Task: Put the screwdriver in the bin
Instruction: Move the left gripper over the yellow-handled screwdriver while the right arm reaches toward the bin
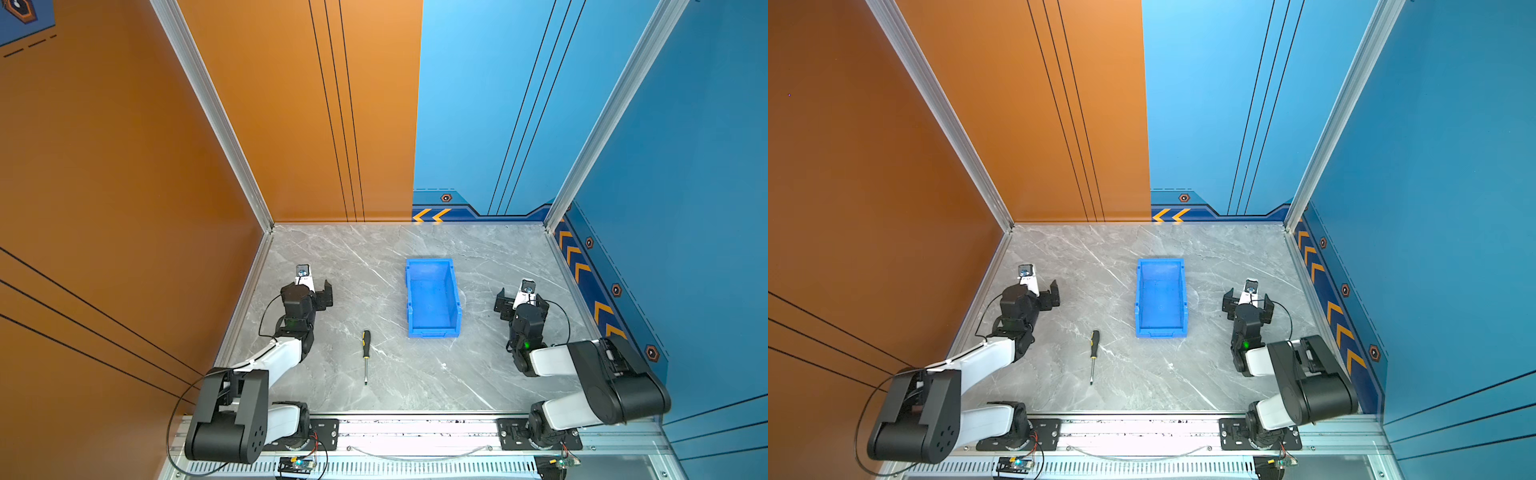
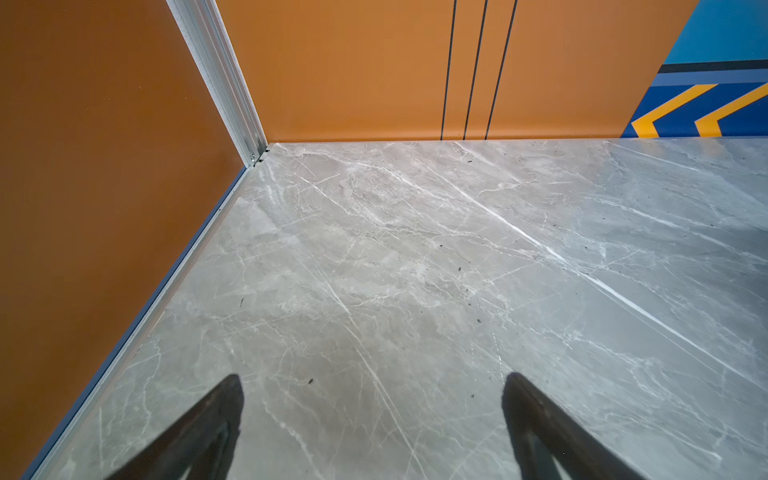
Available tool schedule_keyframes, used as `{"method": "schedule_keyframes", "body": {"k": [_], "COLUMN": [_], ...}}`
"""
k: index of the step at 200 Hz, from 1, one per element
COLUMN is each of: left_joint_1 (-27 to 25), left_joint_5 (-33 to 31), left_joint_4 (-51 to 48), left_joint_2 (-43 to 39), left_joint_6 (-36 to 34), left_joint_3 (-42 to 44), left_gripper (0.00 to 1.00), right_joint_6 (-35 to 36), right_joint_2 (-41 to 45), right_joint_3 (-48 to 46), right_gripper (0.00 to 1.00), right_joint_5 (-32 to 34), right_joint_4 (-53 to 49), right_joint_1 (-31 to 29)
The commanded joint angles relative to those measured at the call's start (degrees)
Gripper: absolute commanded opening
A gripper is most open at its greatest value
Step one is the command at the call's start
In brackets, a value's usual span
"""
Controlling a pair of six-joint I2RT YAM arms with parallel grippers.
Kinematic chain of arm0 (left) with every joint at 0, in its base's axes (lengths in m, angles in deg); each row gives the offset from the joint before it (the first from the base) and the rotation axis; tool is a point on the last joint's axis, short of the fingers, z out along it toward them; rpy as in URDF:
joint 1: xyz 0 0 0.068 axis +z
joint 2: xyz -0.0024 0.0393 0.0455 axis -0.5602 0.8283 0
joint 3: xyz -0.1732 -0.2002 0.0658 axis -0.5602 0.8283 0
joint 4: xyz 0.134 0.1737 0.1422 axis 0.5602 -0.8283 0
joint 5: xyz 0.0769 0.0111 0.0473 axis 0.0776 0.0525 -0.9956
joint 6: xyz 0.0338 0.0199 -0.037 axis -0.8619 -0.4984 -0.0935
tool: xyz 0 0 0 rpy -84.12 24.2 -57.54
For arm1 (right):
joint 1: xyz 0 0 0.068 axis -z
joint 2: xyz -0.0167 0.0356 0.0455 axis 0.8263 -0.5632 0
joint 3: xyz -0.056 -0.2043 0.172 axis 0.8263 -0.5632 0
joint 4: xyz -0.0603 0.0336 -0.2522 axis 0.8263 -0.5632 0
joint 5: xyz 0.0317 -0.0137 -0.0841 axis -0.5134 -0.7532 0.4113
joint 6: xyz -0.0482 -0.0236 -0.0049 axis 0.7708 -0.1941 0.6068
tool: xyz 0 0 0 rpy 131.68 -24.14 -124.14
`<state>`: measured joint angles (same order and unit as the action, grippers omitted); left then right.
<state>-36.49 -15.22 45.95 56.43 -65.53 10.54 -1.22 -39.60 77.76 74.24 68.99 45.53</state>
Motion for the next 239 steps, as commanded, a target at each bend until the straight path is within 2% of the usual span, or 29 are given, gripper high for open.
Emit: {"method": "schedule_keyframes", "body": {"k": [1,30,47,72,86,99,124,169,198,211,239], "left_joint_1": [0.5,0.5,0.0,-2.9,-5.1,-7.3,-9.9,-13.8,-16.4,-19.1,-23.9], "left_joint_5": [2.3,3.7,5.5,1.9,1.8,1.6,0.1,5.1,10.8,8.7,5.2], "left_joint_4": [-10.4,-21.2,-26.1,-31.6,-35.8,-40.1,-47.4,-56.5,-61.4,-62.4,-66.3], "left_joint_2": [-3.5,-8.0,-11.0,-13.8,-14.1,-13.9,-13.5,-10.4,-4.7,-3.2,-0.3], "left_joint_6": [1.9,5.0,6.5,11.3,12.3,12.5,17.1,22.5,26.2,27.6,33.0], "left_joint_3": [-1.8,-5.1,-6.8,-9.3,-11.3,-13.5,-15.9,-20.1,-23.3,-24.1,-26.3], "left_gripper": [0.98,0.98,0.98,0.98,0.98,0.98,0.98,0.98,0.98,0.98,0.98], "right_joint_6": [0.9,-2.7,-8.9,-20.9,-26.6,-28.3,-31.7,-39.1,-37.1,-35.9,-34.2], "right_joint_2": [8.0,18.5,23.8,27.9,28.5,29.1,32.6,32.8,31.0,29.9,28.6], "right_joint_3": [2.7,8.0,12.3,20.1,24.4,26.9,27.7,27.7,29.4,30.2,30.5], "right_gripper": [1.00,1.00,1.00,1.00,1.00,1.00,1.00,1.00,1.00,1.00,1.00], "right_joint_5": [2.1,1.6,3.8,8.2,7.7,4.9,6.0,6.4,2.6,1.3,-1.5], "right_joint_4": [-10.6,-30.1,-44.4,-66.3,-77.8,-84.3,-89.7,-92.7,-91.6,-91.8,-91.2], "right_joint_1": [-0.6,-3.1,-5.1,-7.8,-8.7,-10.1,-15.7,-25.3,-28.8,-29.6,-35.6]}}
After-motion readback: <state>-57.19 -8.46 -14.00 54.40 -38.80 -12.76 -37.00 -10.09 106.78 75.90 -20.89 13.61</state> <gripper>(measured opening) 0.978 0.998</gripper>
